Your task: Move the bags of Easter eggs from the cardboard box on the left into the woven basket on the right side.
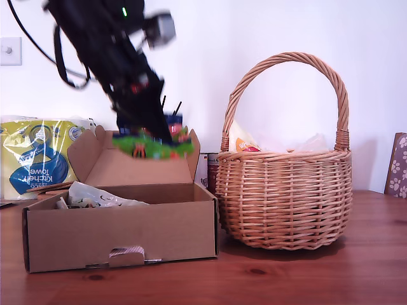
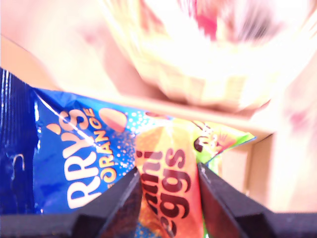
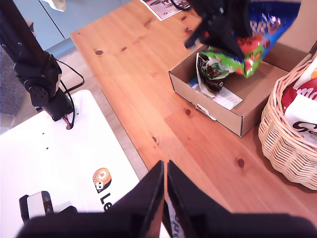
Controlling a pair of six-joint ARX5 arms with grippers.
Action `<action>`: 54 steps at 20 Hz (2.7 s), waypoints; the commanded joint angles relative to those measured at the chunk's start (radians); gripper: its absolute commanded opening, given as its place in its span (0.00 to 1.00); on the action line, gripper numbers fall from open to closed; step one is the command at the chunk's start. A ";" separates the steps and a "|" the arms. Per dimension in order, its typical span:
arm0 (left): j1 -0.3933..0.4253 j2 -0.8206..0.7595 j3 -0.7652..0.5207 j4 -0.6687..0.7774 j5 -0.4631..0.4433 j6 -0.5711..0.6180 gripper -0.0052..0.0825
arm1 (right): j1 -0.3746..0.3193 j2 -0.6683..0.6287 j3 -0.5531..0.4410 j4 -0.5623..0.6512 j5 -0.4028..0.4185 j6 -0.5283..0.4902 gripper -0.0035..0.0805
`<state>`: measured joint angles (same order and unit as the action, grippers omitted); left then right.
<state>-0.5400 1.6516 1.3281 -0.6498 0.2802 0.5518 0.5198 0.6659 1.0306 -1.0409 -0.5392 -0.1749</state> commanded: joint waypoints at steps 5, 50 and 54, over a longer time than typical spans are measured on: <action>-0.074 -0.043 0.004 0.003 0.298 -0.111 0.30 | 0.004 -0.001 0.008 0.002 0.000 -0.007 0.03; -0.246 0.437 0.043 0.784 0.092 -0.251 0.55 | 0.004 -0.004 0.008 -0.080 0.000 -0.059 0.03; -0.249 0.416 0.105 0.742 0.092 -0.276 0.59 | 0.004 -0.004 0.008 -0.087 0.000 -0.059 0.03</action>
<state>-0.7815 2.0472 1.4227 0.1009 0.3683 0.2863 0.5198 0.6655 1.0306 -1.1294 -0.5388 -0.2302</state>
